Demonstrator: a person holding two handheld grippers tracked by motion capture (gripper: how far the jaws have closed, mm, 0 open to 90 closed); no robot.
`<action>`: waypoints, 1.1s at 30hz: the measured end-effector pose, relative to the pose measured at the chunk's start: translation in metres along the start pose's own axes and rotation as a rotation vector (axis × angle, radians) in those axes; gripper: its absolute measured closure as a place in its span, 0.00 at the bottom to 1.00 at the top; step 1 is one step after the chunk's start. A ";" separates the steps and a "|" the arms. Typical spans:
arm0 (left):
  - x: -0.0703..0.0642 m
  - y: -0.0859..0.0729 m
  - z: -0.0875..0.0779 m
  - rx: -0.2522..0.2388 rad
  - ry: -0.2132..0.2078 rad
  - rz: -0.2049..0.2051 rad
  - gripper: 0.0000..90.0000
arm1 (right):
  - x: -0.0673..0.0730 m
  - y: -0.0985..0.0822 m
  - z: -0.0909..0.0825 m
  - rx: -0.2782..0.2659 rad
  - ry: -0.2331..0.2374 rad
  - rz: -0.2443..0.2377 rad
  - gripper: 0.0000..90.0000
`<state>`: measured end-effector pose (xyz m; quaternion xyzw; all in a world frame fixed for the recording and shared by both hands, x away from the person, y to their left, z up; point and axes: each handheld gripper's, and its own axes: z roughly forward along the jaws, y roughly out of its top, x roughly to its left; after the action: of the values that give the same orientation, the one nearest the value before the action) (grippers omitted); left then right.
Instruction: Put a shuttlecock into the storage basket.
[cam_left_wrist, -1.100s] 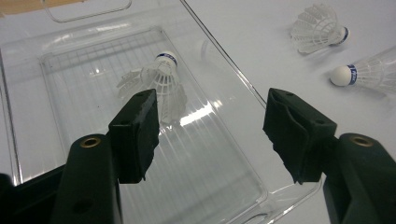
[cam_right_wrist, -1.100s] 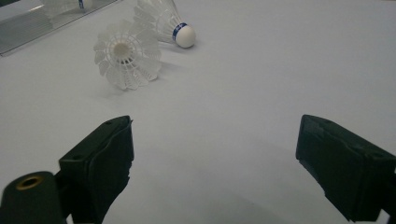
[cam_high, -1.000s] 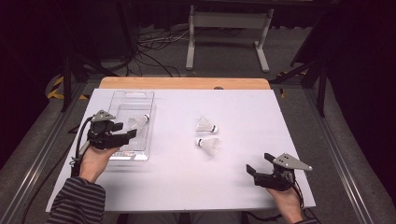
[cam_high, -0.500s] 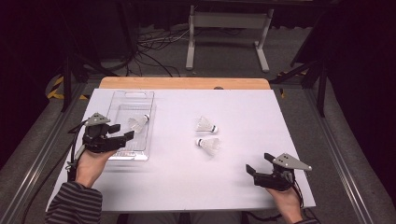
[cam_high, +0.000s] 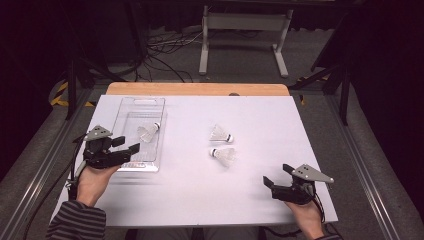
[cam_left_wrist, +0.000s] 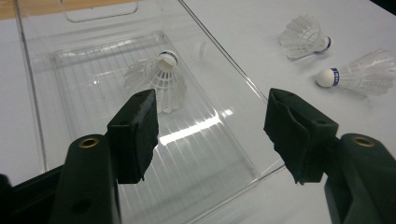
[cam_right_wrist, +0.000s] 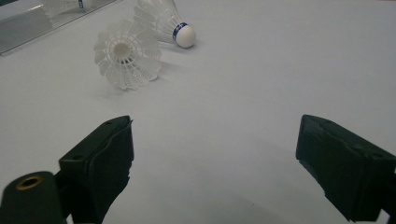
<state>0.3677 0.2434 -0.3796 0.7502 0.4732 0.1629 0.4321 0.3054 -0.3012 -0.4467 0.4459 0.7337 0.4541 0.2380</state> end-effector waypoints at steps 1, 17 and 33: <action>0.001 -0.001 -0.001 -0.006 0.001 0.005 0.39 | 0.000 0.000 0.000 0.000 0.000 0.002 0.13; 0.003 -0.014 -0.013 -0.048 -0.002 -0.003 0.37 | 0.000 0.000 0.000 0.002 -0.002 0.005 0.13; 0.004 -0.027 -0.020 -0.069 0.003 -0.011 0.36 | 0.000 0.000 0.000 0.000 -0.002 0.010 0.13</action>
<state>0.3414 0.2609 -0.3904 0.7320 0.4720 0.1779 0.4579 0.3055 -0.3016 -0.4469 0.4499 0.7313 0.4549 0.2364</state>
